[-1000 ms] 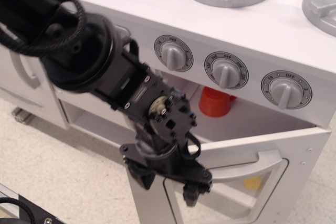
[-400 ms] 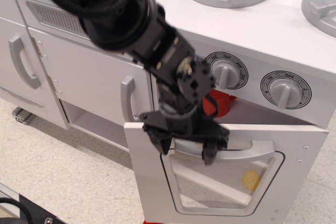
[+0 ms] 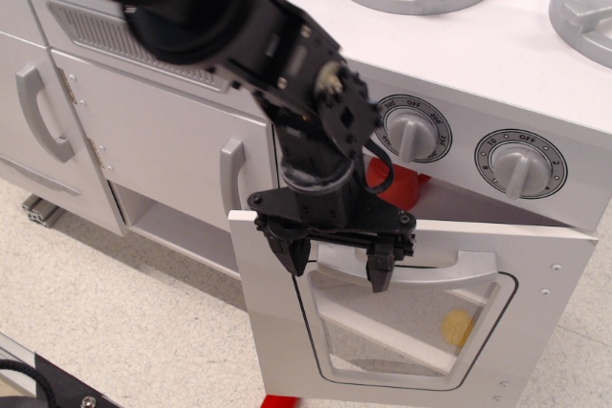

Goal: Close oven

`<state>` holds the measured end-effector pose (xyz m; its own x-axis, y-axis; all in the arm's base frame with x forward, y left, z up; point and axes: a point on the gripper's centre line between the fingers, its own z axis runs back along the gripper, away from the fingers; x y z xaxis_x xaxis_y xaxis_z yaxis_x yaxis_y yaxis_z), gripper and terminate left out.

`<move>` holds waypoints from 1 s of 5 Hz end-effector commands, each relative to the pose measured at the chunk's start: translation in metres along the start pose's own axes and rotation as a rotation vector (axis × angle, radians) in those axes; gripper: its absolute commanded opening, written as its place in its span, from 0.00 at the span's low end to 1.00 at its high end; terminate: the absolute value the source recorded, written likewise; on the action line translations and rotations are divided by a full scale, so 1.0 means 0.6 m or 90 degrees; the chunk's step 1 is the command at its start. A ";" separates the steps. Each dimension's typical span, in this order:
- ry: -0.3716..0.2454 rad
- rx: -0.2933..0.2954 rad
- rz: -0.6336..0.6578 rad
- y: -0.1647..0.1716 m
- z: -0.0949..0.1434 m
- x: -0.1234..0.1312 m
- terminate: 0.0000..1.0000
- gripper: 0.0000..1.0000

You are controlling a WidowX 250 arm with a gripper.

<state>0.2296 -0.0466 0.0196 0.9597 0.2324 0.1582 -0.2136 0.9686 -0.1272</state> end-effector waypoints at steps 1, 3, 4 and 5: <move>0.040 0.010 -0.041 -0.008 -0.016 -0.041 0.00 1.00; 0.010 0.052 -0.017 -0.008 -0.086 -0.014 0.00 1.00; -0.031 0.041 0.008 -0.009 -0.081 0.010 0.00 1.00; -0.050 0.026 0.044 -0.001 -0.076 0.033 0.00 1.00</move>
<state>0.2468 -0.0502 -0.0339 0.9339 0.3037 0.1886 -0.2935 0.9526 -0.0804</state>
